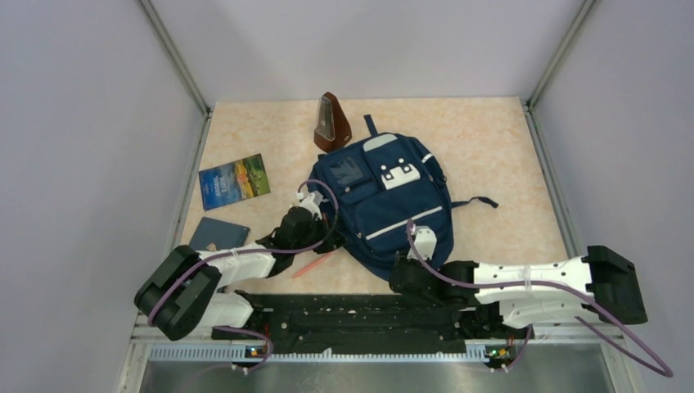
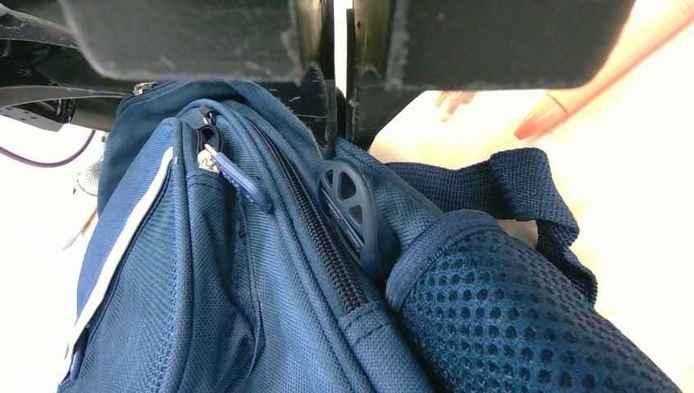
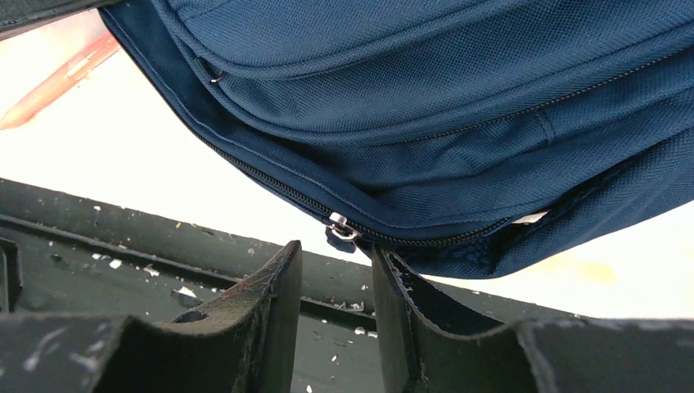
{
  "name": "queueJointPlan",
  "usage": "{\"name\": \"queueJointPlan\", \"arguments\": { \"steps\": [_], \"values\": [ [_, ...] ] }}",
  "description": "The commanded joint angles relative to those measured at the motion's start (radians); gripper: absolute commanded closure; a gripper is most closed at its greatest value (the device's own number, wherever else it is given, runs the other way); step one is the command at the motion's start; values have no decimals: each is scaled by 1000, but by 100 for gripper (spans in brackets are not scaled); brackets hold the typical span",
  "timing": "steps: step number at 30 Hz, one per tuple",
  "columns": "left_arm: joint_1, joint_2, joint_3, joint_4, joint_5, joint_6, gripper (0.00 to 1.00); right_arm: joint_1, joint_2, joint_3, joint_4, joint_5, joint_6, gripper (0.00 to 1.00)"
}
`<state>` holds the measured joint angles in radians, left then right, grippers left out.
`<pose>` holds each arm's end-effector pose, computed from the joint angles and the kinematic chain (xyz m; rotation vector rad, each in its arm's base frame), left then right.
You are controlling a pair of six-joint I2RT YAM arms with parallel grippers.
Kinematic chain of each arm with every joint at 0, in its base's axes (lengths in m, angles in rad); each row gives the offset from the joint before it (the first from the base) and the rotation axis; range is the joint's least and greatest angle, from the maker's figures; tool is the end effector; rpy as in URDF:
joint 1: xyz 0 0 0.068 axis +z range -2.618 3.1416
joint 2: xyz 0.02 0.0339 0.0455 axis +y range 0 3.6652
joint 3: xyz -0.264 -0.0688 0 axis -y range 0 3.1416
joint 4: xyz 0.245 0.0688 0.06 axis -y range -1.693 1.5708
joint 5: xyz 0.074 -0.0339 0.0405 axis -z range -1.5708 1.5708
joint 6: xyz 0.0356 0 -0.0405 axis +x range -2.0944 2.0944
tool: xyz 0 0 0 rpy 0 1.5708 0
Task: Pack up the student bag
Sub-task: Zip the student bag at the center of the board.
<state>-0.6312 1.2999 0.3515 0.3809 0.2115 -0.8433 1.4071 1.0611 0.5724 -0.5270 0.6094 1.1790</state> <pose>0.1834 -0.1433 0.1453 -0.1115 2.3252 -1.0394 0.0511 0.1842 0.1942 -0.0589 2.3862 0.4464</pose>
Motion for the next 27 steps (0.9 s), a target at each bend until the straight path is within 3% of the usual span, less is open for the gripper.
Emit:
{"name": "queueJointPlan", "arguments": {
  "steps": [1,14,22,27],
  "values": [
    [7,-28,30,49,-32,23,100,18,42,71,-57,53,78,64],
    [12,-27,31,50,-28,26,100,15,81,44,20,156,91,60],
    [13,-32,31,40,-28,30,100,-14,145,47,30,195,98,67],
    [18,-45,30,20,-42,42,100,-17,138,45,10,212,106,81]
  ]
}}
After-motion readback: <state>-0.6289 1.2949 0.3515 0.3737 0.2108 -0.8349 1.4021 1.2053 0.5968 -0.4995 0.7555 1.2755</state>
